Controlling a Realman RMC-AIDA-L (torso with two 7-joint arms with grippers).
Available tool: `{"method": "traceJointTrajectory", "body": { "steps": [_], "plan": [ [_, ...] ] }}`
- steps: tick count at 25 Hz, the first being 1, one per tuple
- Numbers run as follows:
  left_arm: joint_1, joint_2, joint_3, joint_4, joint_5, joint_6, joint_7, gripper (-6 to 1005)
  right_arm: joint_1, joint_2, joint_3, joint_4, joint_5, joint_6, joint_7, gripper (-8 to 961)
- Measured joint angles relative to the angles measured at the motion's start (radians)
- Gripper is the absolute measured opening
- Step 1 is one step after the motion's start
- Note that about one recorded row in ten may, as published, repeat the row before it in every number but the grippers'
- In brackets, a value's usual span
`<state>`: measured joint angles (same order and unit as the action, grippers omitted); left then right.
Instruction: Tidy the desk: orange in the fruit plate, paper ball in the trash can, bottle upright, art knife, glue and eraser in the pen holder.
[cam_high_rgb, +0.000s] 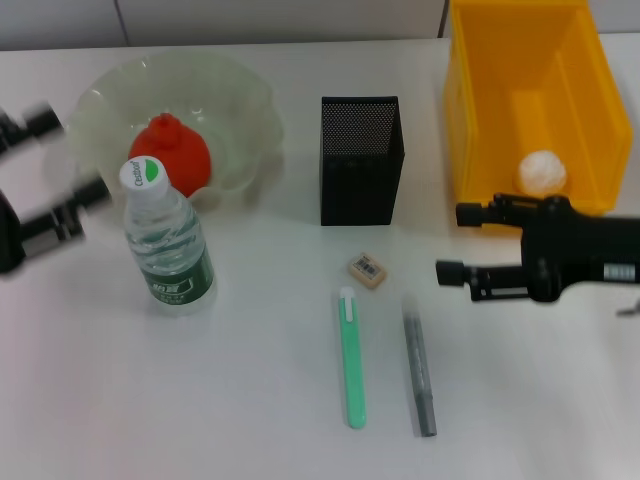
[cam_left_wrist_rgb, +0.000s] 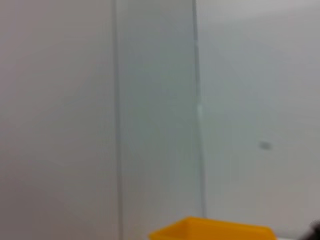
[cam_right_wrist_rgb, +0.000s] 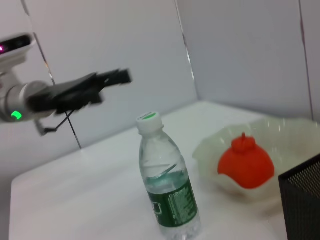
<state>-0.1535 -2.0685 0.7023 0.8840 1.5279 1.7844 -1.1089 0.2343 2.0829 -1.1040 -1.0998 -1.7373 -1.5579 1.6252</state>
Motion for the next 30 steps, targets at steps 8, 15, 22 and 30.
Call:
{"method": "traceJointTrajectory", "body": {
  "steps": [8, 15, 22, 30],
  "plan": [
    [0.019, -0.001, 0.140, -0.169, 0.106, 0.024, 0.167, 780, 0.159, 0.000, -0.149, -0.377, -0.322, -0.074, 0.630, 842],
    [-0.032, -0.002, 0.154, -0.306, 0.185, 0.004, 0.251, 780, 0.353, 0.002, -0.457, -0.469, -0.666, -0.085, 1.088, 841],
    [-0.038, -0.002, 0.155, -0.311, 0.187, -0.006, 0.252, 781, 0.454, 0.006, -0.658, -0.402, -0.750, -0.021, 1.311, 841],
    [-0.049, -0.003, 0.157, -0.325, 0.188, -0.022, 0.253, 781, 0.506, 0.010, -0.721, -0.208, -0.726, 0.117, 1.328, 841]
  ]
}}
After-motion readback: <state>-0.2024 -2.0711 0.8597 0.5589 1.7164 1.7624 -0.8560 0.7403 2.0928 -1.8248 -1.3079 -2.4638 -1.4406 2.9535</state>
